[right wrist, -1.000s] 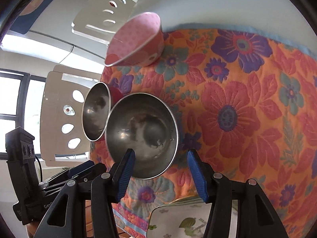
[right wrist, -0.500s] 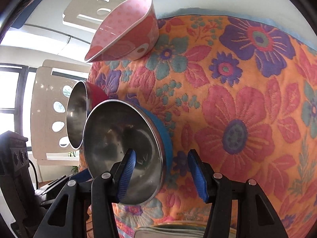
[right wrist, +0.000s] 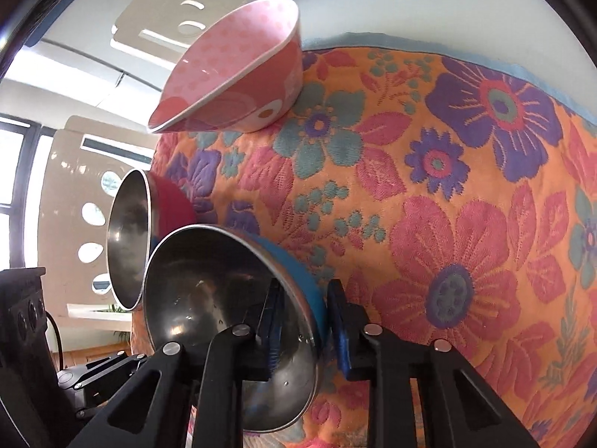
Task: Organize plates and bowls
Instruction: 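Close both grippers on the blue-exterior steel bowl rim, then carry the blue steel bowl with both grippers and lower it into the pink bowl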
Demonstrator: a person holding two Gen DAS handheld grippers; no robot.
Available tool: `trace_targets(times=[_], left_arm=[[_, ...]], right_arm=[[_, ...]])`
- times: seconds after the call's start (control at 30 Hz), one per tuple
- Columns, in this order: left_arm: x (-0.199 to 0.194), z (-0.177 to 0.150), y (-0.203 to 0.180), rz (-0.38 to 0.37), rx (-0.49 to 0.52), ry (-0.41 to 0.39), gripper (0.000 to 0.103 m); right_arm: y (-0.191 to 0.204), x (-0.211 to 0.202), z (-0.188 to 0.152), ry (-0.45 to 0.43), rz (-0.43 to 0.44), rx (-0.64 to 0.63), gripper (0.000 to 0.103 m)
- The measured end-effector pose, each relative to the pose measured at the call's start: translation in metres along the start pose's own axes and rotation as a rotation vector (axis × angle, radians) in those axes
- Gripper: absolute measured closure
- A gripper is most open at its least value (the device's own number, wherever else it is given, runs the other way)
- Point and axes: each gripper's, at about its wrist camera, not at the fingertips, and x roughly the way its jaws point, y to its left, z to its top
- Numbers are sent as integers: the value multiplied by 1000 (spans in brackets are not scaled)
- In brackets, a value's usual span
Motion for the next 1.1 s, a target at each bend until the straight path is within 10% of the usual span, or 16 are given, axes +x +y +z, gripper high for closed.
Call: trace_targets(times=[0.43,1.1], left_arm=[[-7,2,-5,-75,11,73,86],[-99,54,-20,-219,-8,-38,86]], right_arm=[[8,-36,-8,-29,-48,64,86],[46,-144,22,-201,-79,28,84]])
